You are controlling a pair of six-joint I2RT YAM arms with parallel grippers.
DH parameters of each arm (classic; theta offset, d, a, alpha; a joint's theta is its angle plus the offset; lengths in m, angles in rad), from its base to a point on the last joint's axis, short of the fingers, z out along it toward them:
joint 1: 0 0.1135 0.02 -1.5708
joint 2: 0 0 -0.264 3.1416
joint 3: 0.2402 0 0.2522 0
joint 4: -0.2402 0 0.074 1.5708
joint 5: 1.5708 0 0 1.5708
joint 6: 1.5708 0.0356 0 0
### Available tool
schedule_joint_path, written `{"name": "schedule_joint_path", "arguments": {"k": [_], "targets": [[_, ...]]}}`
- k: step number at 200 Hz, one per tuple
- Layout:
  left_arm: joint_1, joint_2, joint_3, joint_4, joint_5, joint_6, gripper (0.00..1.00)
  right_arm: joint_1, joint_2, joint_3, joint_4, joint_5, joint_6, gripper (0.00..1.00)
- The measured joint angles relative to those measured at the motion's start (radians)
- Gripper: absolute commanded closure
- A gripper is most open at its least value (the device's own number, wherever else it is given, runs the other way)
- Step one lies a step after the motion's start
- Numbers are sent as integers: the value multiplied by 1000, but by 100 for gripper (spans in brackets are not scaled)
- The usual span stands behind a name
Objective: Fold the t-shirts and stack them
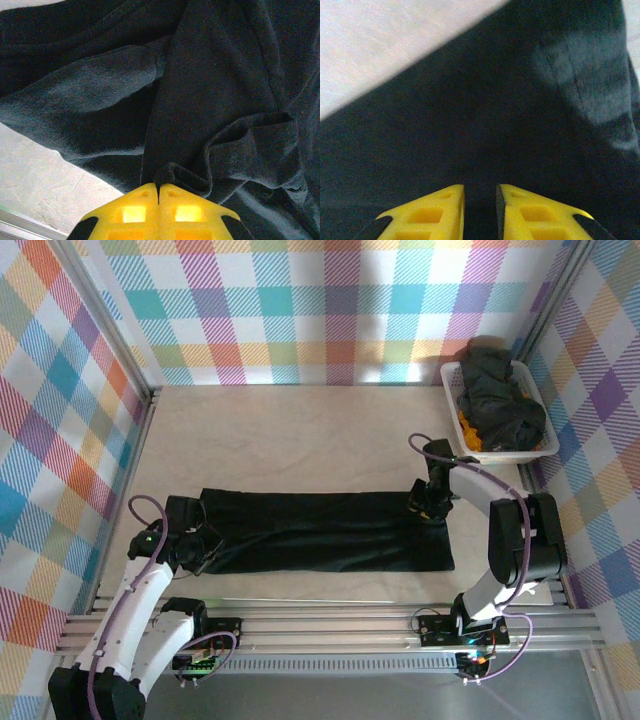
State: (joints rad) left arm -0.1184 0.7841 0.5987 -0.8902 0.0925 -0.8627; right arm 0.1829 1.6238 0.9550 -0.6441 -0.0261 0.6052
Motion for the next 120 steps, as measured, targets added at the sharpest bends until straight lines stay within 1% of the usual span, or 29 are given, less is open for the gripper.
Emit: {"name": "schedule_joint_path", "arguments": {"k": [25,61,86,120], "targets": [[-4,24,-7,1,-4,0,100,0,34,-7,-12,-3,1,79],[-14,87,-7,5,1,-1,100,0,35,-10,-17,0,1,79],[-66,90,2,0,0,-8,100,0,35,0,-29,10,0,79],[-161,81,81,-24,-24,-28,100,0,25,3,-31,25,1,79]]}}
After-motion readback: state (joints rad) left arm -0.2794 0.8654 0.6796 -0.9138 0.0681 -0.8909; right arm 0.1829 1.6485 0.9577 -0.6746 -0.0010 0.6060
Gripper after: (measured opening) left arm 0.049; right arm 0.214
